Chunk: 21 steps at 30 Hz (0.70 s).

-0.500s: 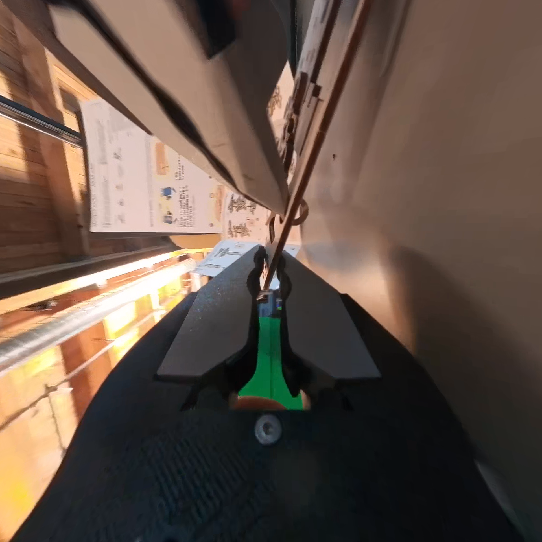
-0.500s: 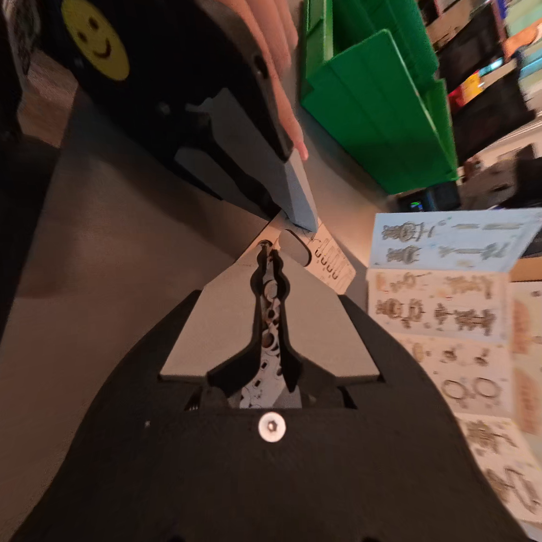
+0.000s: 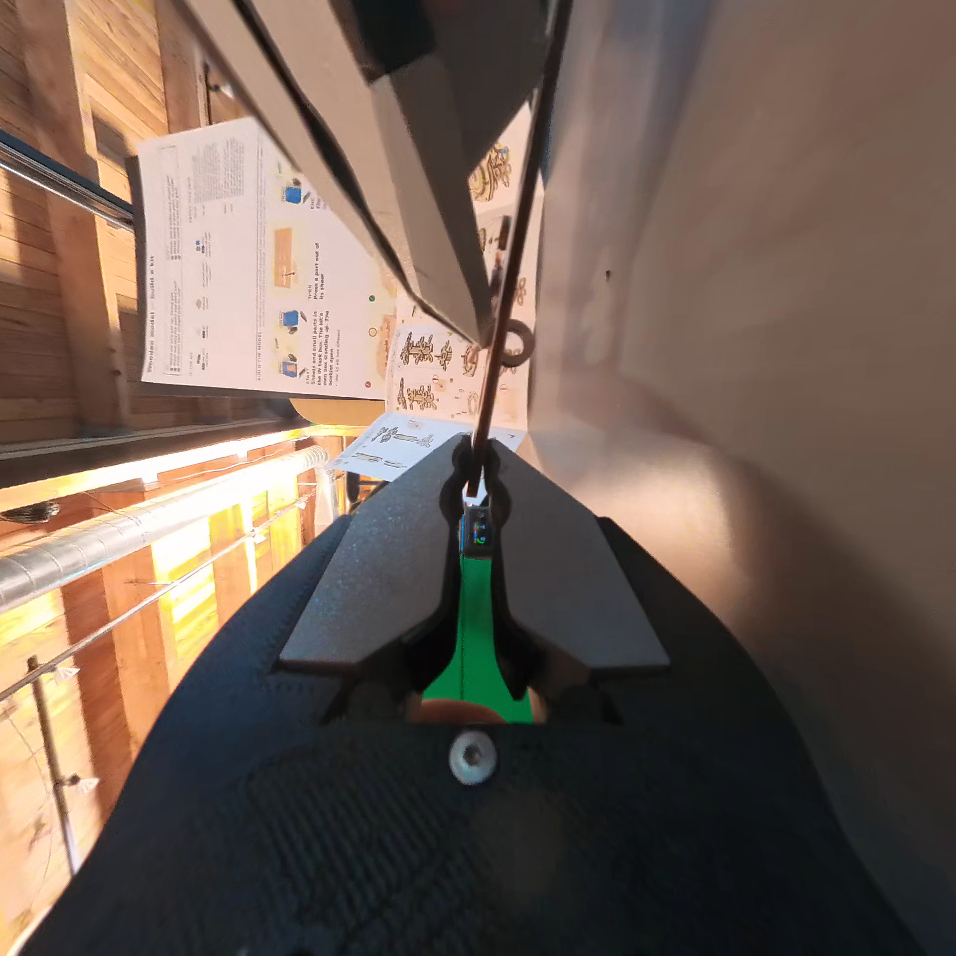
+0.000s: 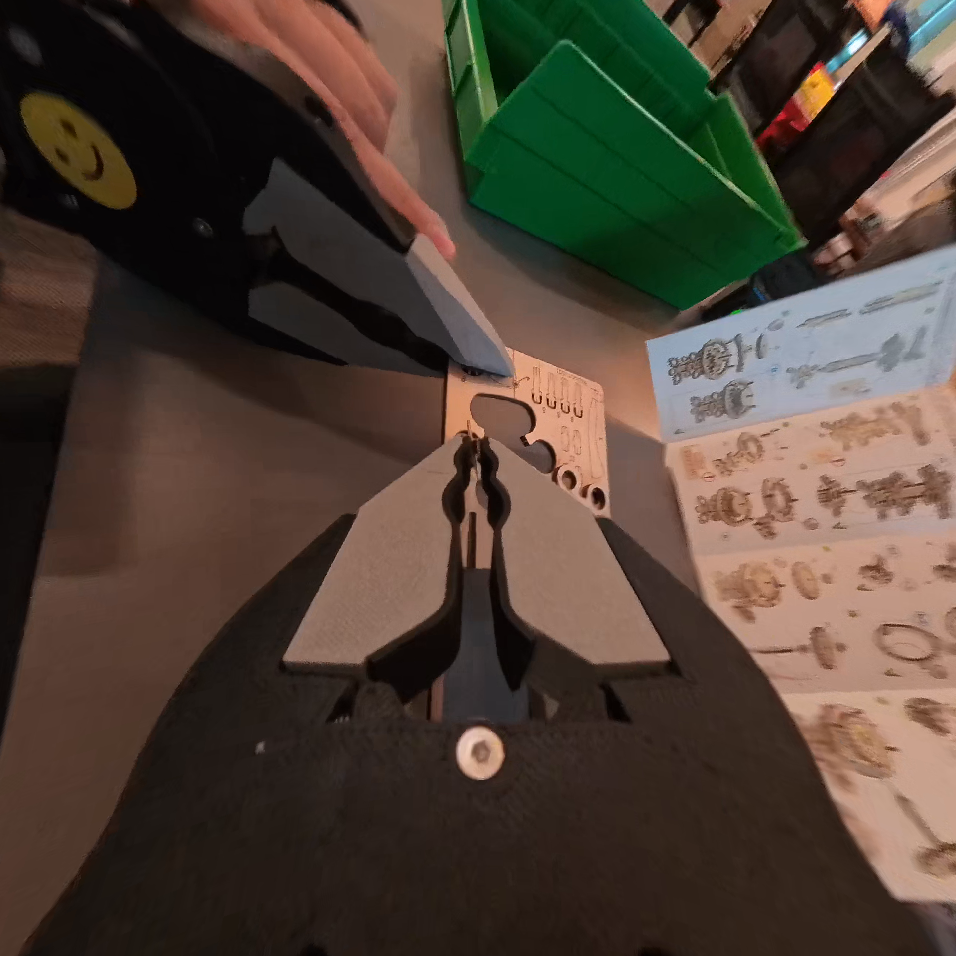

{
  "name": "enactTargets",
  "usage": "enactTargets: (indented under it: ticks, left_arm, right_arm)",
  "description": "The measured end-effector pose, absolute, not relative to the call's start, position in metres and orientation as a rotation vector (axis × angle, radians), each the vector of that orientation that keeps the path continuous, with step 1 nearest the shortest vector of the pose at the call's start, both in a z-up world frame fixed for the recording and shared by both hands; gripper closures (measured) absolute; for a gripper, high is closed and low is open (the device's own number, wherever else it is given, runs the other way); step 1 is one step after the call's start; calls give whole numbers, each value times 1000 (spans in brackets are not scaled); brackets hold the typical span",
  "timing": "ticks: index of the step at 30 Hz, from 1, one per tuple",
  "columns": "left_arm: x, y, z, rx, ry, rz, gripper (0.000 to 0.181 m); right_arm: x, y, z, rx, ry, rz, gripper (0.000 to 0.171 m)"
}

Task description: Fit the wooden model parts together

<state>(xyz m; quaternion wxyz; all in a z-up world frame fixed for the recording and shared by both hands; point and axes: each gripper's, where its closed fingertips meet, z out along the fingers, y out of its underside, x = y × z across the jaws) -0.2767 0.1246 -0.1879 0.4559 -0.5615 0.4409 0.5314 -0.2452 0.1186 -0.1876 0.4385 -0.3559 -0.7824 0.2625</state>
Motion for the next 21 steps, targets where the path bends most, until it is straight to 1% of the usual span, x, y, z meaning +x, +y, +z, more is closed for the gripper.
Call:
enactTargets:
  ticks: [5,8,9,12,15,18,21]
  left_arm:
    - [-274,125,-185,-1346,1098,1339,180]
    - [-273,125,-185,-1323,1121,1389,180]
    - [-273,125,-185,-1318,1128,1403,180]
    - [-270,124,-183,-1304,1127,1403,180]
    - [-272,124,-185,-1327,1119,1377,181]
    - [-275,126,-189,-1347,1129,1383,180]
    - [-278,127,-189,-1357,1111,1391,179]
  right_arm:
    - [-244,120,-185,-1245,-1914,1173,171]
    - [-244,122,-187,-1360,-1888,1306,171]
    - [-245,123,-187,-1388,-1876,1313,171]
    - [-248,148,-184,-1382,-1799,1146,171]
    - [-243,133,-170,-1259,-1806,1238,171]
    - [-245,136,-172,-1219,-1808,1107,171]
    - [-246,138,-166,-1179,-1777,1073,170]
